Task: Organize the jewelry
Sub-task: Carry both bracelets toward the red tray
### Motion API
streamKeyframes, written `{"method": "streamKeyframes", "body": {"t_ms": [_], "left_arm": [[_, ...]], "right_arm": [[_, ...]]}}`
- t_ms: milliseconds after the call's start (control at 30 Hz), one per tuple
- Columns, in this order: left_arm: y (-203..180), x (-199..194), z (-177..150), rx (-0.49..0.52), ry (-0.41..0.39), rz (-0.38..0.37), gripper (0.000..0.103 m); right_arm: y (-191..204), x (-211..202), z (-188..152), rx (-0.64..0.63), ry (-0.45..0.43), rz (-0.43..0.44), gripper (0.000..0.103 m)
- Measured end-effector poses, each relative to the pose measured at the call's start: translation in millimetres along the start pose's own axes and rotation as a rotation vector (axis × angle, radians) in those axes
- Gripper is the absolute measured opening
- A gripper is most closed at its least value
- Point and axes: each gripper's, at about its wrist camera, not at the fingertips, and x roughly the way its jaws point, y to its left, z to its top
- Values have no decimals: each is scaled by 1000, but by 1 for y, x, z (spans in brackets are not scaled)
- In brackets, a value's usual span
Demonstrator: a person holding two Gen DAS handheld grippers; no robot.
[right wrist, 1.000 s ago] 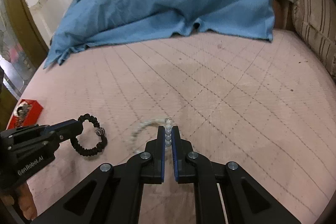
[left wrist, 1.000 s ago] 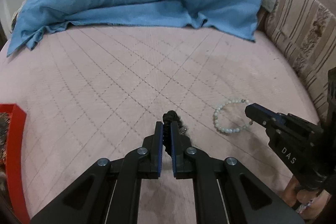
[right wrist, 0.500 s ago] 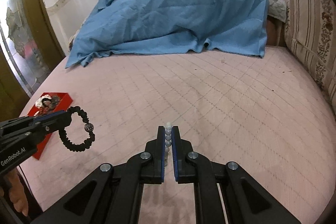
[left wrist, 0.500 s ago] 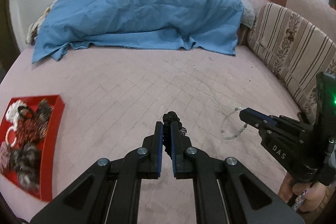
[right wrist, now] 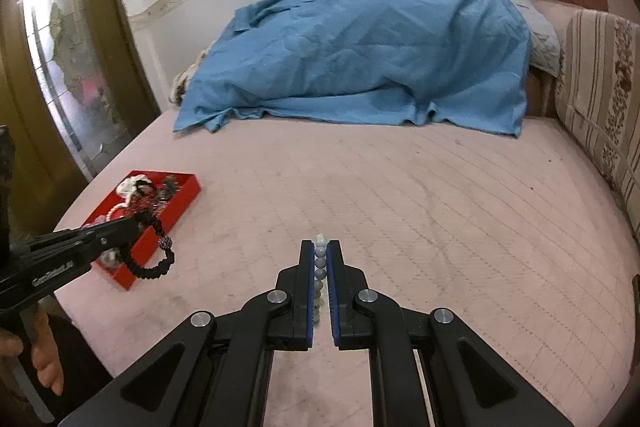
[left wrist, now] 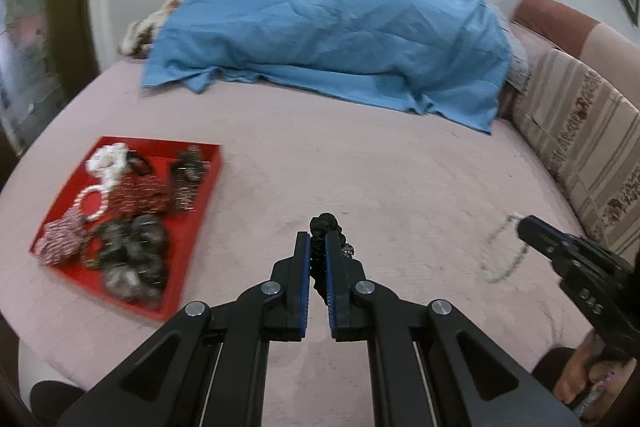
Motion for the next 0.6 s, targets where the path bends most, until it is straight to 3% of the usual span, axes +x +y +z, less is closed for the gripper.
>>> {"method": "streamKeyframes", "body": {"t_ms": [600], "left_arm": [[54,-29,-3,-51,-75,185,7]], "right_arm": [[59,-17,0,-92,-3,63,7]]}}
